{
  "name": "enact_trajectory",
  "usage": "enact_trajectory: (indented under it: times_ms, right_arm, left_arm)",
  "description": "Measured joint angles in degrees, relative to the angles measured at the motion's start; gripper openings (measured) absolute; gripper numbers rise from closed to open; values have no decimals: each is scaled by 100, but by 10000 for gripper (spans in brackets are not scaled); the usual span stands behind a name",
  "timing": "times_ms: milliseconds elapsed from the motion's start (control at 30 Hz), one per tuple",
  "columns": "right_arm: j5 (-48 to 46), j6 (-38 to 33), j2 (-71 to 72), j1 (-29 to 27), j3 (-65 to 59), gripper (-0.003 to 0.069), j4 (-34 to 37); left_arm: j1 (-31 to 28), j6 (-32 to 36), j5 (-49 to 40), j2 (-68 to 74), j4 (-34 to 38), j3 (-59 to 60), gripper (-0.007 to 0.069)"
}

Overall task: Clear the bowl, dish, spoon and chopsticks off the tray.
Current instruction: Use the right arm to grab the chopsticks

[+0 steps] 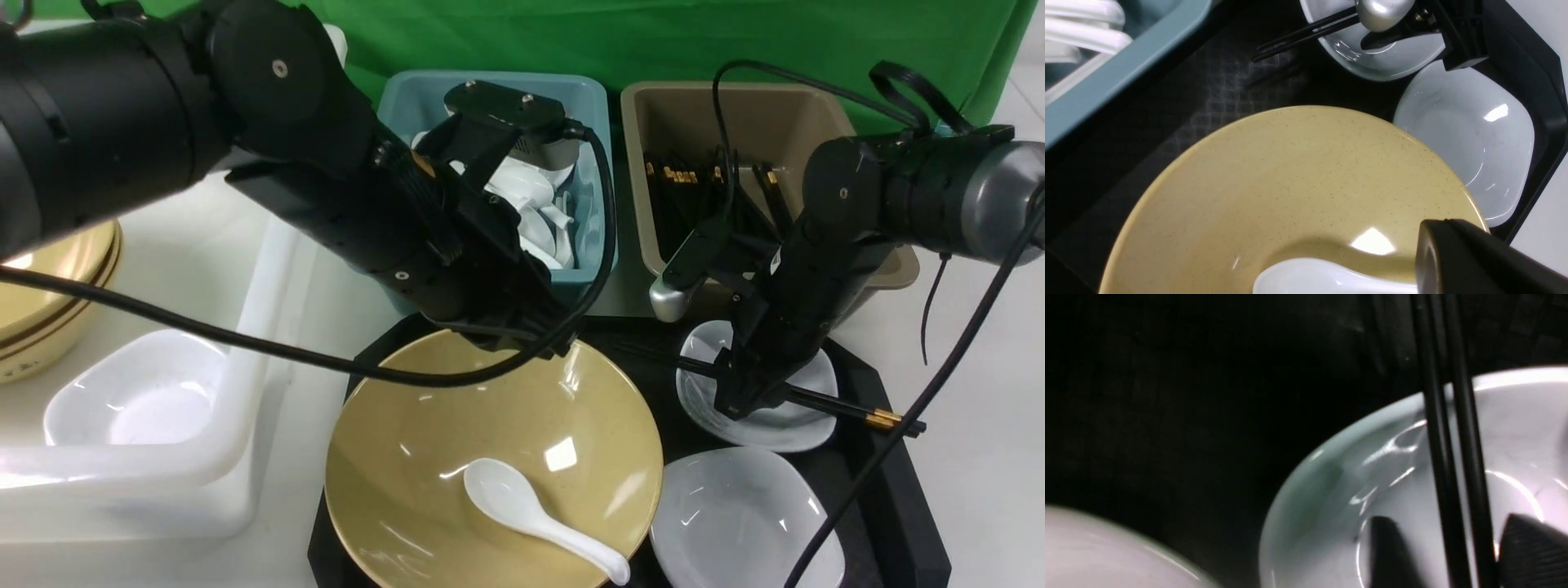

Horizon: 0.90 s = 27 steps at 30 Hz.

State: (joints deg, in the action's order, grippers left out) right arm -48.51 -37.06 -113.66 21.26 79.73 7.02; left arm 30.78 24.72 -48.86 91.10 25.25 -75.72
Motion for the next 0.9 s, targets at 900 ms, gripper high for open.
enact_trajectory:
  times_ms: [900]
  right_arm:
    - [-1504, 117, 995, 57, 13, 82, 113]
  left_arm:
    - [0, -22, 508, 0, 55, 0, -6]
